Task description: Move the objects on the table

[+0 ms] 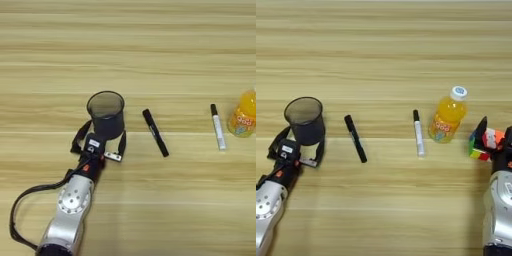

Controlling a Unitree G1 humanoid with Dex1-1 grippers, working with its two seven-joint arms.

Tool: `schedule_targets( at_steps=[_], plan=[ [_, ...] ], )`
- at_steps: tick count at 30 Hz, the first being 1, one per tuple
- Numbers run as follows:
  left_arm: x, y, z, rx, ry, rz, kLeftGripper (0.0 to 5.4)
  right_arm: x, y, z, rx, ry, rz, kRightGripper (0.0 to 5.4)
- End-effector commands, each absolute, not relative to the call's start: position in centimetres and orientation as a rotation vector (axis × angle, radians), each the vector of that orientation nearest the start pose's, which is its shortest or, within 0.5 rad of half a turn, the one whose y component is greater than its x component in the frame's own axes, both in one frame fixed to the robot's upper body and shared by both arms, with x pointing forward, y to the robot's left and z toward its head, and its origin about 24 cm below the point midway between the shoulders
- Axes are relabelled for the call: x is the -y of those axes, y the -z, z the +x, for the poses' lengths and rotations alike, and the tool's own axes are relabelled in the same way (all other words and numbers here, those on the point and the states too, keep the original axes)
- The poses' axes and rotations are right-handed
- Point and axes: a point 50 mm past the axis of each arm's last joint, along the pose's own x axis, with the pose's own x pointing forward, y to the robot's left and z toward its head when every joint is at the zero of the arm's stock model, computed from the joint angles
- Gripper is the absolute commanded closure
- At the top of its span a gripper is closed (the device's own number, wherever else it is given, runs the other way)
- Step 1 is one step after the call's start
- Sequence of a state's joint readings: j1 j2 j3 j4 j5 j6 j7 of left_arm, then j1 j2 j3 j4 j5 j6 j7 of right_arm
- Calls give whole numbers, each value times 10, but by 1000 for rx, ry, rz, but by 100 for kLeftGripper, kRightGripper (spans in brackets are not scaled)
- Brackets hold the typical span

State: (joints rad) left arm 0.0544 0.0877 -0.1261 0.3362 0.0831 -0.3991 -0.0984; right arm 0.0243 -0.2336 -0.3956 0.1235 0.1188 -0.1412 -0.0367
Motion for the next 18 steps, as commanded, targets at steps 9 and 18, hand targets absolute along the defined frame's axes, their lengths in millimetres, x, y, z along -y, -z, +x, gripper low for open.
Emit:
schedule_targets(
  at_steps=[9,18],
  plan=[
    [-134,8,244,16,254,183,0,289,-51,225,72,440,-121,2],
    [-132,7,261,10,271,193,0,288,-50,226,74,438,-119,2]
  ],
)
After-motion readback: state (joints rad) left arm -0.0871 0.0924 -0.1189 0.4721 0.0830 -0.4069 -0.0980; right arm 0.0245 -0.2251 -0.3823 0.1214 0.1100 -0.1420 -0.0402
